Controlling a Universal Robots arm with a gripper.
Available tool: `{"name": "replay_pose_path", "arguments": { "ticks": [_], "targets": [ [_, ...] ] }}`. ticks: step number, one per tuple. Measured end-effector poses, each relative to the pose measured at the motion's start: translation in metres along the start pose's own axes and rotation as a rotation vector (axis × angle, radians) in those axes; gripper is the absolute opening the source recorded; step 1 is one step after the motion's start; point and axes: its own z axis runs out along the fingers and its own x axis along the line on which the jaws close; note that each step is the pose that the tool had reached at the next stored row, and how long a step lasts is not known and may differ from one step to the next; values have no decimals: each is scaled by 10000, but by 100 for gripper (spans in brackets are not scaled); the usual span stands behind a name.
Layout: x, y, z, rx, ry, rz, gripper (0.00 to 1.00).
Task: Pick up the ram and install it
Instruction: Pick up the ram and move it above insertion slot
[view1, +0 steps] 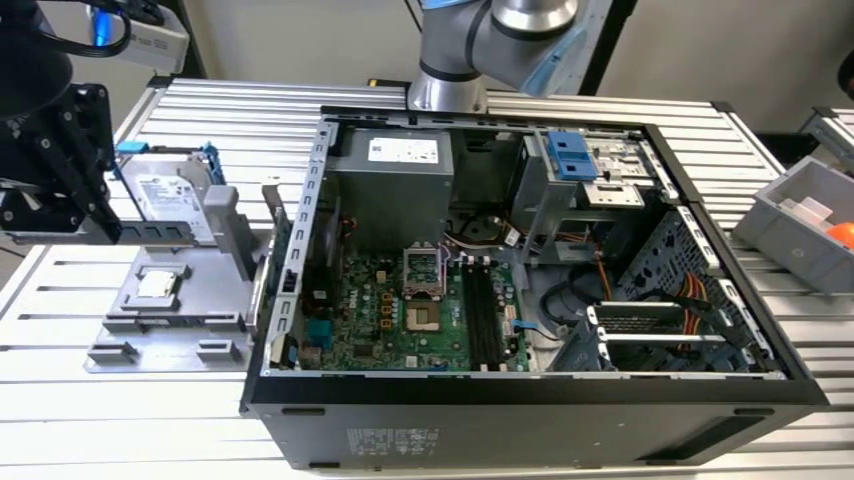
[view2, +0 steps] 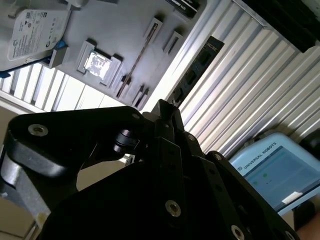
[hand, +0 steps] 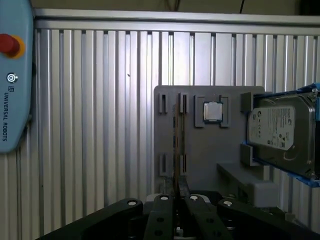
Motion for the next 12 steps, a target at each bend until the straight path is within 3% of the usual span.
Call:
{"name": "replay_pose_path", "arguments": {
  "ticks": [12],
  "targets": [
    [-1,-149,-4,0,0,2,0]
  ]
}}
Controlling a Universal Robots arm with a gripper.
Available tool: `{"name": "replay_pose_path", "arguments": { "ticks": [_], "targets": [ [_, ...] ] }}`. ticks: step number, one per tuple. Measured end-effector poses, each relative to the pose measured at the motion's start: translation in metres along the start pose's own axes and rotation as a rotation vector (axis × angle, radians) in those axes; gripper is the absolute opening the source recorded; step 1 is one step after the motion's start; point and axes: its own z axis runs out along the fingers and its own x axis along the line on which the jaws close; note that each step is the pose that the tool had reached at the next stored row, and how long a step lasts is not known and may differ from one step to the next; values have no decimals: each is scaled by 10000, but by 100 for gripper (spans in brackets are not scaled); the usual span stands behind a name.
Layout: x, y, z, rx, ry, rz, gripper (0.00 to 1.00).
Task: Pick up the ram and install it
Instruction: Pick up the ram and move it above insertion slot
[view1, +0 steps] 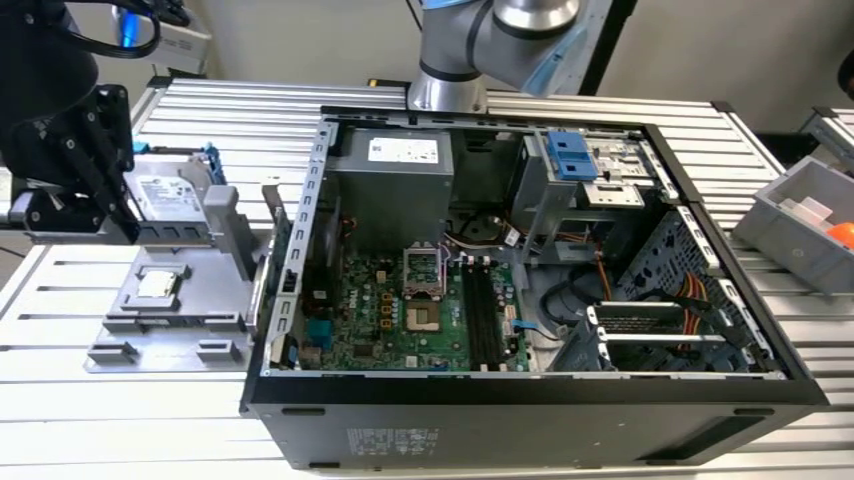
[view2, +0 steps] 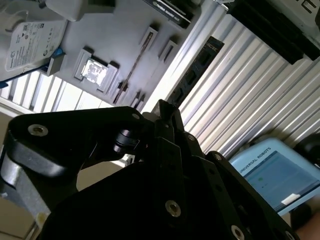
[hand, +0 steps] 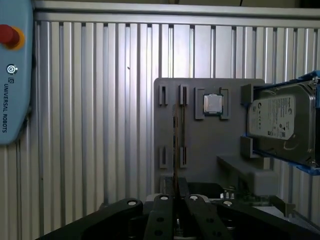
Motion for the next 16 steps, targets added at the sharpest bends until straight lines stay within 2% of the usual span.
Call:
{"name": "replay_pose_path", "arguments": {
  "ticks": [16],
  "targets": [
    [-1,-253,-7,0,0,-1,0]
  ]
}}
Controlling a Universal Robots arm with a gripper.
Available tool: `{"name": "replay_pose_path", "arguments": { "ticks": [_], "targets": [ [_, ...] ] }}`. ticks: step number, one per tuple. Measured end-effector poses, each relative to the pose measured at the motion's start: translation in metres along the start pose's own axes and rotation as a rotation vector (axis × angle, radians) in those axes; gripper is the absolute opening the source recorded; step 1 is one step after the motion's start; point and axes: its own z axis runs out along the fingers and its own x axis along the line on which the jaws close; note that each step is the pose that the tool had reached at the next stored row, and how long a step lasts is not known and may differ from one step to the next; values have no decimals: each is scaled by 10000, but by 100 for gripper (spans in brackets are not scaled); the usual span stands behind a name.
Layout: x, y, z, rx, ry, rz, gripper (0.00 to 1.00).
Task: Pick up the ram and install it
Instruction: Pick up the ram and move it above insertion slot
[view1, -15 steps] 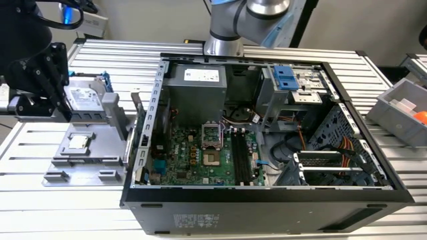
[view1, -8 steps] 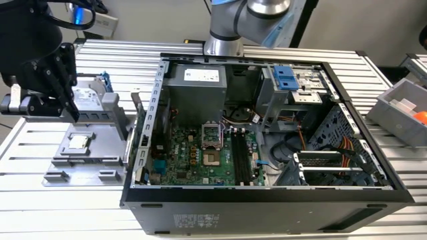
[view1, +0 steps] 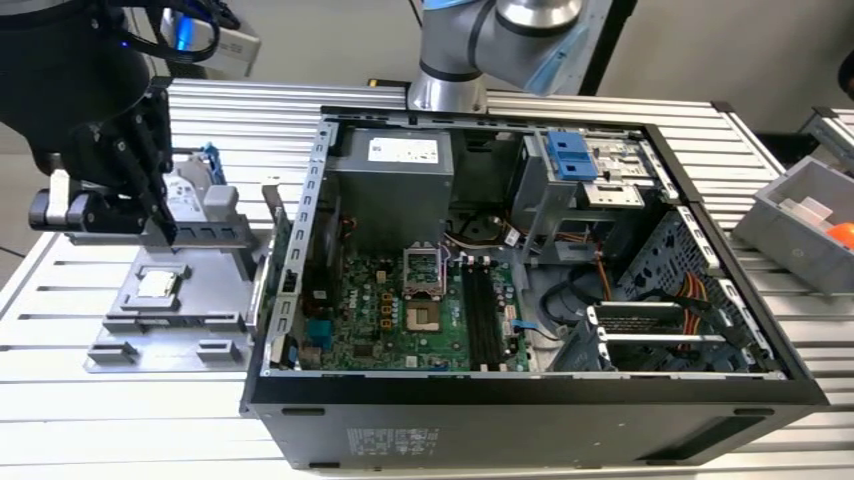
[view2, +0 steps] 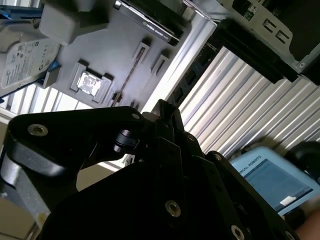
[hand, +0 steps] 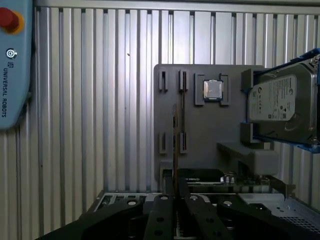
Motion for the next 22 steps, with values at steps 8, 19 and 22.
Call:
{"name": "replay_pose_path", "arguments": {
  "ticks": [8,19,22],
  "targets": [
    [-1,-113,-4,-1,2,1,0],
    [-2,-254,-8,-1,1,0,0],
    [-2,-293,-9,-1,1,0,0]
  ]
}}
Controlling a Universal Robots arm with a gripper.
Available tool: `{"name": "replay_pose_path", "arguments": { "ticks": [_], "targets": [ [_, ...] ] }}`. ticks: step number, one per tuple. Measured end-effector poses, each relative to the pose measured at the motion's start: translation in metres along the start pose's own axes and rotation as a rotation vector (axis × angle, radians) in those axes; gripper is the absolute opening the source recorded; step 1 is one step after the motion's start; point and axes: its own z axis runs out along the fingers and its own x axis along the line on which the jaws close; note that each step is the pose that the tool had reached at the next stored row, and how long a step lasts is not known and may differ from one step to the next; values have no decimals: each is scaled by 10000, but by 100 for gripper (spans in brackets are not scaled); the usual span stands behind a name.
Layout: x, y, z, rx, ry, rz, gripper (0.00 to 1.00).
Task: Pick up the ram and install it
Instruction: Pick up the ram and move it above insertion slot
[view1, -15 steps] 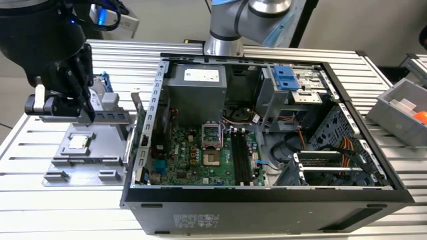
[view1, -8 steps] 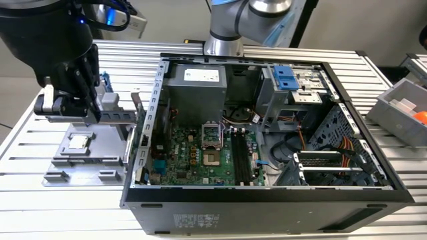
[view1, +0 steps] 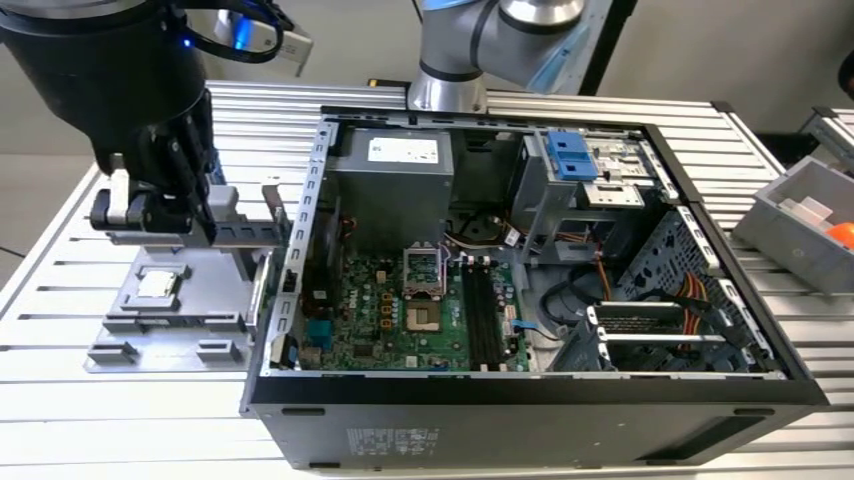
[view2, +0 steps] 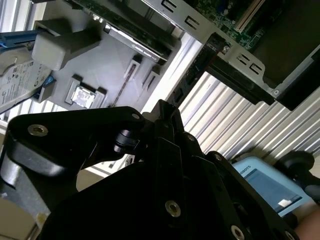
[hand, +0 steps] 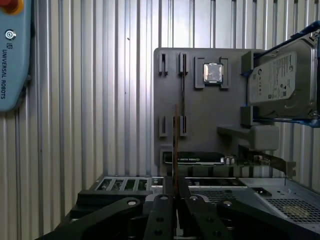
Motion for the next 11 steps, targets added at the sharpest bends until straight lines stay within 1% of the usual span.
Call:
{"name": "replay_pose_path", "arguments": {
  "ticks": [11],
  "targets": [
    [-3,-137,-3,1,-1,0,0]
  ]
}}
